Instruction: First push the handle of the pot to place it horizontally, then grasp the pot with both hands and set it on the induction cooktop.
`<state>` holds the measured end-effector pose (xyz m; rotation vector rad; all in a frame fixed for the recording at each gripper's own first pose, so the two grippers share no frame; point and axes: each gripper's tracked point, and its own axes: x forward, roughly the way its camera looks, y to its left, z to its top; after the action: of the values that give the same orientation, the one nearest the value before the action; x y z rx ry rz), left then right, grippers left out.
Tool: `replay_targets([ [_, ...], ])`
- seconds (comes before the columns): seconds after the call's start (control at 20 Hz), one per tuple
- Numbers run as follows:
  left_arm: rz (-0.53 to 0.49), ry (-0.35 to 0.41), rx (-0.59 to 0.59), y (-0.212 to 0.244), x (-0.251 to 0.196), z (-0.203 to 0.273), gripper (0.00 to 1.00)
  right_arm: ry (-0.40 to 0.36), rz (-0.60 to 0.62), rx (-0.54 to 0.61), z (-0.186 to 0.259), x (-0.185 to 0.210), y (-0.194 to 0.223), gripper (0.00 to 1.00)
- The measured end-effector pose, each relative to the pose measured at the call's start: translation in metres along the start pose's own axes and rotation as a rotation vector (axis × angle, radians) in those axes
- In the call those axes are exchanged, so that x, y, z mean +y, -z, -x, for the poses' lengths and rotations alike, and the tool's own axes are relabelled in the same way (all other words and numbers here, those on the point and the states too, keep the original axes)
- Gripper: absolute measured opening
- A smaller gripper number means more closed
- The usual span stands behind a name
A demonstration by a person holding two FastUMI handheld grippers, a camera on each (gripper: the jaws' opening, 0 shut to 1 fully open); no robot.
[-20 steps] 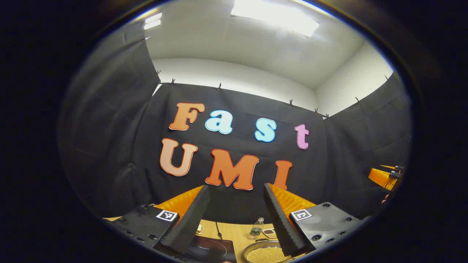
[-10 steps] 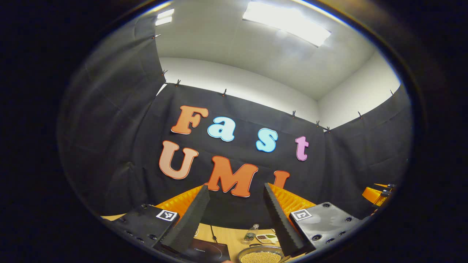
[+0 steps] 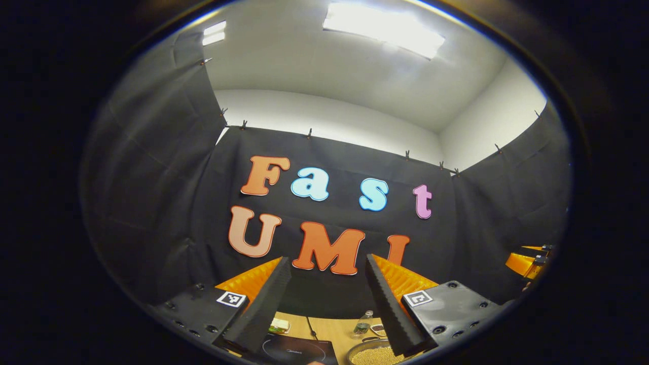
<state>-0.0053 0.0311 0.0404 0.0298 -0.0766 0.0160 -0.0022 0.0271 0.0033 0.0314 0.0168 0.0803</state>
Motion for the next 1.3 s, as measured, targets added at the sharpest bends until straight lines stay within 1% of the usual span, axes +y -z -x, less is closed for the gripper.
replay_targets([
  [0.1, -0.018, -0.003, 0.008, 0.010, -0.001, -0.007, 0.97, -0.003, -0.017, 0.005, -0.008, 0.001, 0.006, 0.94],
  [0.25, -0.011, 0.019, 0.027, 0.025, -0.008, -0.019, 0.97, -0.054, -0.016, 0.017, -0.018, 0.012, 0.023, 0.94],
  [0.3, -0.009, 0.022, 0.033, 0.031, -0.006, -0.024, 0.97, -0.048, -0.011, 0.034, -0.023, 0.009, 0.032, 0.94],
  [0.35, 0.000, 0.028, 0.039, 0.037, -0.006, -0.027, 0.97, -0.039, -0.004, 0.052, -0.027, 0.006, 0.042, 0.99],
  [0.45, 0.025, 0.036, 0.062, 0.048, -0.005, -0.028, 0.97, -0.043, 0.005, 0.096, -0.031, 0.008, 0.060, 0.99],
  [0.5, 0.028, 0.036, 0.072, 0.054, -0.005, -0.030, 0.97, -0.051, 0.005, 0.116, -0.032, 0.010, 0.067, 0.94],
  [0.55, 0.025, 0.034, 0.079, 0.057, -0.003, -0.031, 0.97, -0.057, 0.002, 0.132, -0.034, 0.012, 0.074, 0.94],
  [0.6, 0.023, 0.029, 0.082, 0.060, -0.002, -0.032, 0.97, -0.061, -0.004, 0.142, -0.037, 0.012, 0.079, 0.99],
  [0.65, 0.022, 0.021, 0.083, 0.061, -0.001, -0.033, 0.97, -0.060, -0.012, 0.152, -0.039, 0.011, 0.084, 0.94],
  [0.7, 0.019, 0.016, 0.083, 0.063, 0.000, -0.035, 0.97, -0.061, -0.018, 0.163, -0.039, 0.010, 0.090, 0.94],
  [0.75, 0.015, 0.011, 0.084, 0.065, 0.001, -0.036, 0.97, -0.067, -0.022, 0.174, -0.040, 0.012, 0.096, 0.99],
  [0.8, 0.009, 0.008, 0.086, 0.068, 0.003, -0.038, 0.97, -0.081, -0.022, 0.186, -0.041, 0.016, 0.104, 0.94],
  [0.85, 0.005, 0.008, 0.091, 0.071, 0.004, -0.038, 0.97, -0.099, -0.018, 0.205, -0.043, 0.019, 0.113, 0.99],
  [0.9, 0.001, 0.010, 0.097, 0.073, 0.006, -0.039, 0.97, -0.104, -0.017, 0.225, -0.043, 0.020, 0.123, 0.94],
  [1.05, -0.006, 0.006, 0.114, 0.080, 0.009, -0.043, 0.97, -0.124, -0.023, 0.293, -0.041, 0.024, 0.149, 0.94],
  [1.15, -0.005, 0.003, 0.124, 0.085, 0.011, -0.041, 0.97, -0.154, -0.047, 0.348, -0.038, 0.031, 0.168, 0.90],
  [1.3, 0.001, 0.000, 0.133, 0.088, 0.014, -0.040, 0.97, -0.211, -0.083, 0.453, -0.029, 0.044, 0.205, 0.77],
])
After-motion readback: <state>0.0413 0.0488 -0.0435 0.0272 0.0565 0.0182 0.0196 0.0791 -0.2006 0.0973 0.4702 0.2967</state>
